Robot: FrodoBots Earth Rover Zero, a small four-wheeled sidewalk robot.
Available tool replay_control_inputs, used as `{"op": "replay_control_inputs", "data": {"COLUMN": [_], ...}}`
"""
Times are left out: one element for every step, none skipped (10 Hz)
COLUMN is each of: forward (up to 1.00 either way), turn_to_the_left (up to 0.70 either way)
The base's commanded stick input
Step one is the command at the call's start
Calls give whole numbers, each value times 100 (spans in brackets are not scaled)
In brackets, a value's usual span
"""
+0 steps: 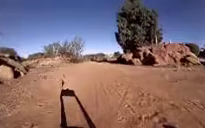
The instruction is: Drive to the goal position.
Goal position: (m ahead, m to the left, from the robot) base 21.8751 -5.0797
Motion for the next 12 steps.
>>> {"op": "replay_control_inputs", "data": {"forward": [50, 50, 50, 50, 50, 50, 50, 50, 50, 50, 50, 50], "turn_to_the_left": [0, 0, 0, 0, 0, 0, 0, 0, 0, 0, 0, 0]}}
